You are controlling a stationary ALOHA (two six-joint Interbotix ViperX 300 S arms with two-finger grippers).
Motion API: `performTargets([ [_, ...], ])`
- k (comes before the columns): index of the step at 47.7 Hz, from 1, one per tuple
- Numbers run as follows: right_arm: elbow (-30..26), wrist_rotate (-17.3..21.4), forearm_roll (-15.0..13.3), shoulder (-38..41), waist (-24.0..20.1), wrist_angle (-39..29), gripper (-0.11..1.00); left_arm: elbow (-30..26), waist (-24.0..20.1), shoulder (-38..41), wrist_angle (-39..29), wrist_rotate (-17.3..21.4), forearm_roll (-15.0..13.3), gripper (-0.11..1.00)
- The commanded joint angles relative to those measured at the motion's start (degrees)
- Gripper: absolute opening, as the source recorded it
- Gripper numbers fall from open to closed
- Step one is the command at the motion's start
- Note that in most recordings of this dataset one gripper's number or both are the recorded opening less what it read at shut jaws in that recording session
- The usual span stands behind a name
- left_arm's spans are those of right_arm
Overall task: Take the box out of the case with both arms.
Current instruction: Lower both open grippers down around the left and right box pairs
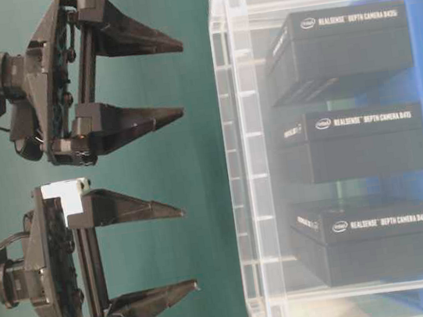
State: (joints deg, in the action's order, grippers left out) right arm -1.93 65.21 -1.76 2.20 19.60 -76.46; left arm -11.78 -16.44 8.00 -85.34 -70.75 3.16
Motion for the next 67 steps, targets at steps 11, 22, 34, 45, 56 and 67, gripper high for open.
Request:
performTargets([
  [11,-1.5,3.1,-1.2,-0.7,-0.3,1.8,0.97,-0.4,-0.3,-0.4,0.0,-0.7,0.3,0.89],
  [22,-1.5,4.2,-1.7,-0.7,-0.4,2.2,0.97,0.3,-0.5,-0.4,0.4,-0.8,0.4,0.89],
  [34,-1.2,4.4,-1.7,-0.7,-0.4,2.0,0.97,0.5,-0.7,-0.4,1.1,-0.8,0.9,0.89],
  [45,-1.2,4.4,-1.7,-0.6,-0.6,2.0,0.97,0.5,-0.6,-0.4,1.1,-0.7,1.0,0.89],
  [56,-1.2,4.4,-1.7,-0.7,-0.5,2.0,0.97,0.5,-0.7,-0.4,1.2,-0.7,0.9,0.89],
  [67,-0.2,4.5,-1.7,-0.6,-0.7,2.3,0.97,0.9,-0.6,-0.4,1.3,-0.8,1.8,0.89],
])
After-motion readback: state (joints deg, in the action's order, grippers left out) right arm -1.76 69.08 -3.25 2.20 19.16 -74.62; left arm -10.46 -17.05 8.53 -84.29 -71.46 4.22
